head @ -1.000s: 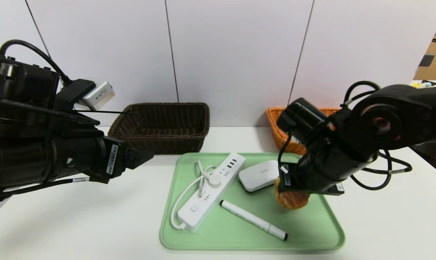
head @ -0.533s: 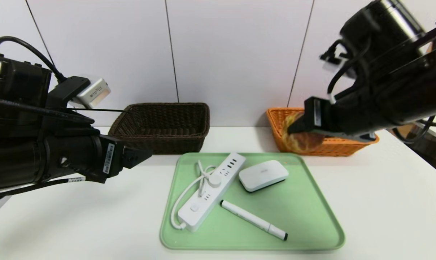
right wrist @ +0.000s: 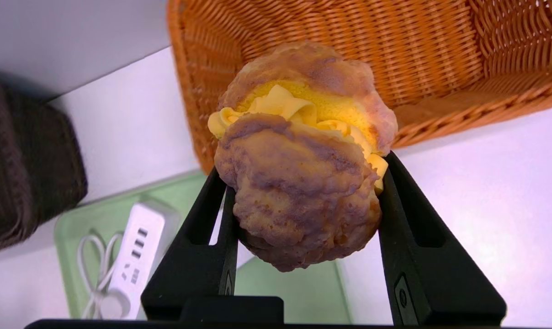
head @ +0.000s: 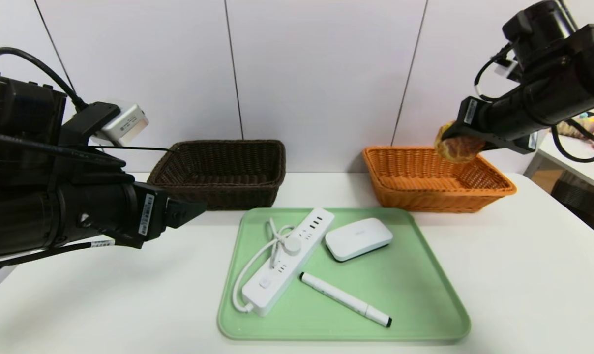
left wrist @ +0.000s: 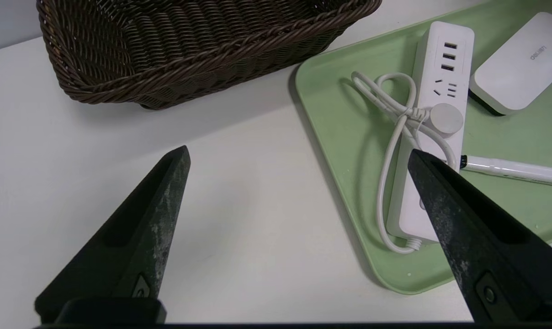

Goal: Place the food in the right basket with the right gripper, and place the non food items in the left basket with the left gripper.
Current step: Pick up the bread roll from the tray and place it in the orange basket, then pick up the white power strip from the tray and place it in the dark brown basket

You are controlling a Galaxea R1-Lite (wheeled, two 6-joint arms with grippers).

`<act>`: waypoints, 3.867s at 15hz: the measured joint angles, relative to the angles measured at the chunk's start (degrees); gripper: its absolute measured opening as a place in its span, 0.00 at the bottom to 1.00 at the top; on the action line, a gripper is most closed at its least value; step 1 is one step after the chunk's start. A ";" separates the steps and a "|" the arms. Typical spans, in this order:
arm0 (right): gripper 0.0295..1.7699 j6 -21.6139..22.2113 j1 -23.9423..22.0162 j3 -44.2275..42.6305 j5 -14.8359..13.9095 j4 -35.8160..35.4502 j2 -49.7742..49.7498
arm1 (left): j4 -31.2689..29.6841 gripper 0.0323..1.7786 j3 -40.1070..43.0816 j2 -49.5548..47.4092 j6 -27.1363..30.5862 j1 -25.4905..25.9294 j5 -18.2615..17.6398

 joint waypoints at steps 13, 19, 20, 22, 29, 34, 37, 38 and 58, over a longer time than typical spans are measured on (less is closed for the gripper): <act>0.47 7.91 -5.00 -2.51 4.00 -13.95 16.62 | 0.09 0.95 0.52 -0.49 -0.24 0.00 -0.06; 0.47 7.84 -7.29 -2.51 3.83 -13.98 19.24 | 0.09 0.95 0.52 0.06 -0.40 0.00 0.02; 0.47 7.95 -7.58 -2.51 3.80 -13.98 19.52 | 0.05 0.95 0.61 0.22 -0.41 0.00 0.00; 0.47 8.02 -8.00 -2.51 3.84 -14.06 19.85 | -0.02 0.95 0.61 0.55 -0.44 0.00 0.00; 0.77 7.80 -8.67 -2.51 3.62 -14.64 20.11 | -0.02 0.95 0.61 1.00 -0.44 0.00 0.00; 0.86 7.86 -8.72 -2.51 3.67 -14.51 20.09 | -0.06 0.95 0.35 1.27 -0.38 0.00 -0.02; 0.89 8.06 -8.55 -2.51 3.69 -14.36 19.35 | -0.06 0.95 0.26 1.24 -0.41 0.00 0.02; 0.90 8.17 -8.22 -2.49 3.73 -14.17 18.49 | -0.09 0.95 0.15 1.11 -0.41 0.00 0.02; 0.96 -24.92 4.38 21.22 1.93 3.77 -26.93 | 0.20 0.95 5.02 -1.46 -0.77 -9.87 0.11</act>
